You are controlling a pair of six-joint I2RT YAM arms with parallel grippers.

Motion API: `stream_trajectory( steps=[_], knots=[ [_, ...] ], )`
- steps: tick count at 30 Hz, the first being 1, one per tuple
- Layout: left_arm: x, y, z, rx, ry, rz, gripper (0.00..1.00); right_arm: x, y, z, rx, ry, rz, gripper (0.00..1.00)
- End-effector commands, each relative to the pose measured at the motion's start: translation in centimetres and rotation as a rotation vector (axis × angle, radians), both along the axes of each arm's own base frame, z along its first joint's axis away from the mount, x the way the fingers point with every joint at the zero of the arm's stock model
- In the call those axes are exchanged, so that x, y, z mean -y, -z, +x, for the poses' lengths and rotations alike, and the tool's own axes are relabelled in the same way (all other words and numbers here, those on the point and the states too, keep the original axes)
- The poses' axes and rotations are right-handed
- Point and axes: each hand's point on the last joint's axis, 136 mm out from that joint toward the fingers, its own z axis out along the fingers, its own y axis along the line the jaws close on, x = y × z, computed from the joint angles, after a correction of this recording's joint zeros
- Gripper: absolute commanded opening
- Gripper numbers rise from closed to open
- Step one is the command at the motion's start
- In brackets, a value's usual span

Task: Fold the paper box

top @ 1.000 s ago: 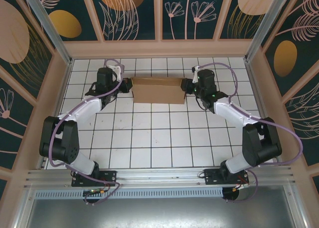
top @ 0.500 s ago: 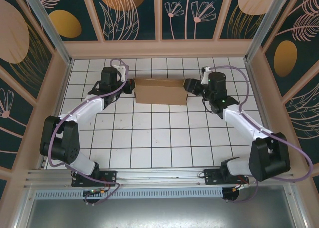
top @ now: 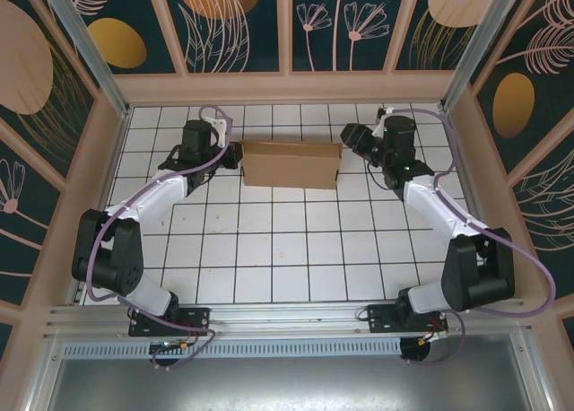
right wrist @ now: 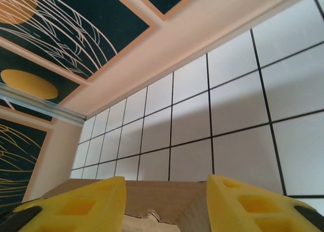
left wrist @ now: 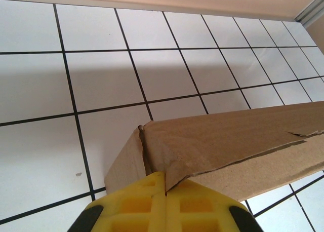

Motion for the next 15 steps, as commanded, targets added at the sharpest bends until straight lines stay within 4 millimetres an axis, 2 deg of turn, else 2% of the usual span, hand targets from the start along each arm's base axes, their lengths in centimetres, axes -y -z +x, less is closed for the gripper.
stream_trajectory(
  steps=[1,12,15],
  knots=[
    [-0.3,6.3,-3.5,-0.240,0.028,0.084,0.00,-0.8,0.2,0.5,-0.042,0.015,0.018,0.45],
    [0.0,6.4,-3.5,-0.245,0.029,0.071,0.00,-2.6,2.4,0.6,-0.116,-0.002,0.017,0.43],
    [-0.1,6.5,-3.6,-0.245,0.029,0.073,0.00,-2.6,2.9,0.7,-0.126,0.003,0.010,0.38]
  ],
)
